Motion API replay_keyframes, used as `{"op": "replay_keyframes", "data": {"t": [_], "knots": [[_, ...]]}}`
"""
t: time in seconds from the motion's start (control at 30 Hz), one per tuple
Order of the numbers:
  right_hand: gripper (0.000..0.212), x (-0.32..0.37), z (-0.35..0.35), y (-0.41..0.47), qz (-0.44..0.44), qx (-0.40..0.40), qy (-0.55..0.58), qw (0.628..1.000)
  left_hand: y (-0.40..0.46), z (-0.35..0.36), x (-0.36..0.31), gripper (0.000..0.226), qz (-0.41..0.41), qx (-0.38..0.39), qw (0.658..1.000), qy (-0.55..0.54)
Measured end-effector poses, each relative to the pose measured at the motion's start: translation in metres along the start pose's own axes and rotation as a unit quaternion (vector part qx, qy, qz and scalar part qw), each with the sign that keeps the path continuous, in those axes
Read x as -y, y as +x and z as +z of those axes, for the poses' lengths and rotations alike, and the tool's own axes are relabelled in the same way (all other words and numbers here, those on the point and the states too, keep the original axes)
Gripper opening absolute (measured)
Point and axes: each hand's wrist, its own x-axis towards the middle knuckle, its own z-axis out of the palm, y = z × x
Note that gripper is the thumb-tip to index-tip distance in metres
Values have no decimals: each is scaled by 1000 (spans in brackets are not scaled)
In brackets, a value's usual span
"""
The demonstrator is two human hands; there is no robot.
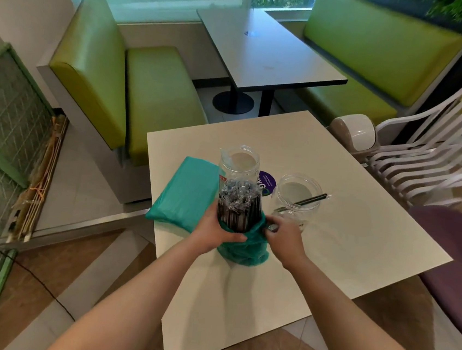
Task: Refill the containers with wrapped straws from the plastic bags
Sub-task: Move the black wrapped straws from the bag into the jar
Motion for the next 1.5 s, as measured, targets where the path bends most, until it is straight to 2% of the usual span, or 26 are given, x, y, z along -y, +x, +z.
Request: {"op": "replay_keyframes", "data": {"t": [0.1,0.17,0.27,0.33,0.47,0.8,1.0,1.17,1.37,1.5], "knots": [[47,6,-3,1,-39,-36,-19,998,-2,5,4,112,7,-30,999,12],[55,16,-8,2,-73,-55,25,996,-4,8,1,125,16,-33,999,-2],[68,26,-13,6,-77,29,139,987,-6,10,-9,127,38,-42,998,-36],[72,25,-12,8,-64,67,144,985,-5,11,-13,113,39,-54,996,-55],[57,19,-14,11,-65,47,85,993,-1,11,-12,87,13,-61,996,-57],[27,18,-25,11,-55,35,109,992,-2,18,-15,83,-14,-133,987,-90],[30,15,-33,13,-51,23,131,990,-5,24,-27,83,-17,-157,982,-99],[26,17,-33,17,-59,38,163,984,-6,25,-33,71,-10,-177,978,-105],[31,20,-27,22,-32,80,201,976,-6,20,-26,71,-8,-165,980,-110],[25,22,-23,23,-35,62,179,981,-3,16,-26,75,-17,-141,985,-100]]}}
